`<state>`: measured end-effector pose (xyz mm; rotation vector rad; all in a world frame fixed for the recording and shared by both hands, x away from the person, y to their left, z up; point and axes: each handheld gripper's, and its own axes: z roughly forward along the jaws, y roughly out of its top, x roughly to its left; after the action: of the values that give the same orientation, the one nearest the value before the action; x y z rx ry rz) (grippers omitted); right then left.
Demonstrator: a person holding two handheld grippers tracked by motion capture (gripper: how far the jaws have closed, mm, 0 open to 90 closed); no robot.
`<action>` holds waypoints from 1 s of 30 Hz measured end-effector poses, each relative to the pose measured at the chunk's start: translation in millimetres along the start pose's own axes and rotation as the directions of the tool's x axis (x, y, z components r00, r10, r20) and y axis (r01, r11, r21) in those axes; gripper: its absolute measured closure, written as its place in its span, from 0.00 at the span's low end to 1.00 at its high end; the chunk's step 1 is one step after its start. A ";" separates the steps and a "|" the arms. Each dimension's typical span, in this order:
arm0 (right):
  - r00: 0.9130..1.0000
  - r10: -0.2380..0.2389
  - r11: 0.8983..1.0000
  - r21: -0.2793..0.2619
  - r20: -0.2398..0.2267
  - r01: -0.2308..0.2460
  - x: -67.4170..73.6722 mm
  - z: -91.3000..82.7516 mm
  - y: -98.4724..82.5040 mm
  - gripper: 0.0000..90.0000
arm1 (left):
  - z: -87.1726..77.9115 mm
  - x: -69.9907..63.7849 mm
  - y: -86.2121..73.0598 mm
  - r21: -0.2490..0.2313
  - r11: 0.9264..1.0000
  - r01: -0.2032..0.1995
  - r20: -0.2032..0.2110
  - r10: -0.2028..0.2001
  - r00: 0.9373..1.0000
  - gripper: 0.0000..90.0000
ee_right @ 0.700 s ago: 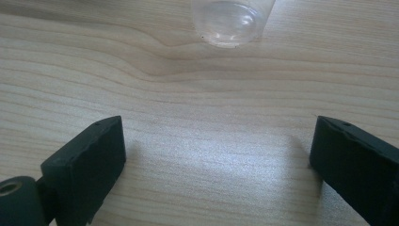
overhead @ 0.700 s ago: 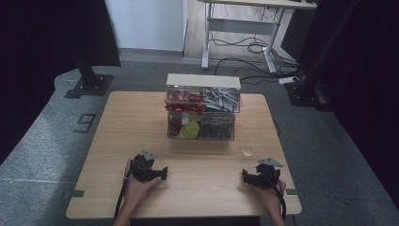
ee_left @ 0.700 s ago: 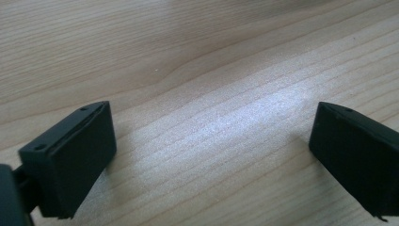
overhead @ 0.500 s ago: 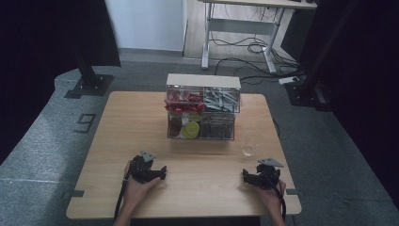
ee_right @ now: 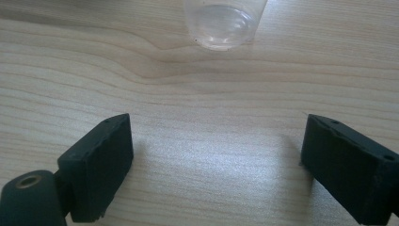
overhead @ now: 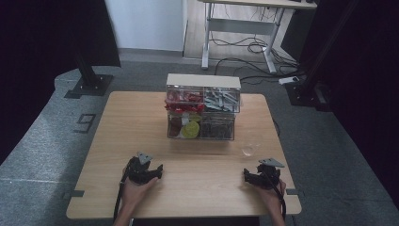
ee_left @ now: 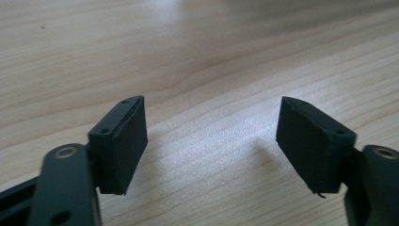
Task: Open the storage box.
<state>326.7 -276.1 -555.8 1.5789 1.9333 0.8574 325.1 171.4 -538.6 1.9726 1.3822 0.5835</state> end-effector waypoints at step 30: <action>1.000 -0.004 1.000 -0.010 -0.003 0.004 -1.3 -0.2 0.2 0.16 | -25.6 -3.3 2.6 -0.114 0.993 0.031 0.044 -0.026 0.999 0.58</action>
<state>327.0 -277.3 -555.6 1.5683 1.9306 0.8669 308.3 174.2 -519.1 1.8610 1.3188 0.5913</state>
